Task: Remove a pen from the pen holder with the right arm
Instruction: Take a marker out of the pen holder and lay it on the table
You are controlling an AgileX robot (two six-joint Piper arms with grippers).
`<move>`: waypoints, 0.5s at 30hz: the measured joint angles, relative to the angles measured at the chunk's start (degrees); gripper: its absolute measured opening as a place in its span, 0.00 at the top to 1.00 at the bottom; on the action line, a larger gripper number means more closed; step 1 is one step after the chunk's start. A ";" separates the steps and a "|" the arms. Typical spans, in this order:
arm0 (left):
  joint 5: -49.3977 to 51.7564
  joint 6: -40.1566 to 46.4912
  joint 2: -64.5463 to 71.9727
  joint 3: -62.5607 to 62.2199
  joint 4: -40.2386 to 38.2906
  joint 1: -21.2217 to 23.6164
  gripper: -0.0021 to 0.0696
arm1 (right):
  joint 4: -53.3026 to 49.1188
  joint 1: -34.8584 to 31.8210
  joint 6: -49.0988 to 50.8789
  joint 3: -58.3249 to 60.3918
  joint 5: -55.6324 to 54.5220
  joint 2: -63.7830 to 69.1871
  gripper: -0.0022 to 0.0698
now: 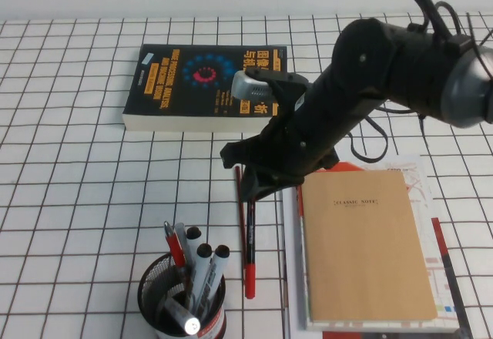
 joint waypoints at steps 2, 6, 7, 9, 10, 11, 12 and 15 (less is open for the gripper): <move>0.00 0.00 0.00 0.00 0.00 0.00 0.98 | 0.00 -0.26 0.00 -2.97 1.12 2.63 0.89; 0.00 0.00 0.00 0.00 0.00 0.00 0.98 | -1.06 -1.08 0.37 -8.23 2.85 7.05 0.89; 0.00 0.00 0.00 0.00 0.00 0.00 0.98 | -1.71 -1.31 0.76 -9.24 3.11 8.01 0.89; 0.00 0.00 0.00 0.00 0.00 0.00 0.98 | -2.75 -1.55 1.13 -10.87 3.52 9.68 0.89; 0.00 0.00 0.00 0.00 0.00 0.00 0.98 | -3.01 -1.77 1.10 -11.63 3.76 10.42 0.89; 0.00 0.00 0.00 0.00 0.00 0.00 0.98 | -3.16 -1.90 1.10 -12.27 3.76 11.12 0.89; 0.00 0.00 0.00 0.00 0.00 0.00 0.98 | -3.16 -2.02 1.25 -12.60 3.89 11.64 0.89; 0.00 0.00 0.00 0.00 0.00 0.00 0.98 | -2.65 -2.30 1.54 -13.51 3.48 12.98 0.89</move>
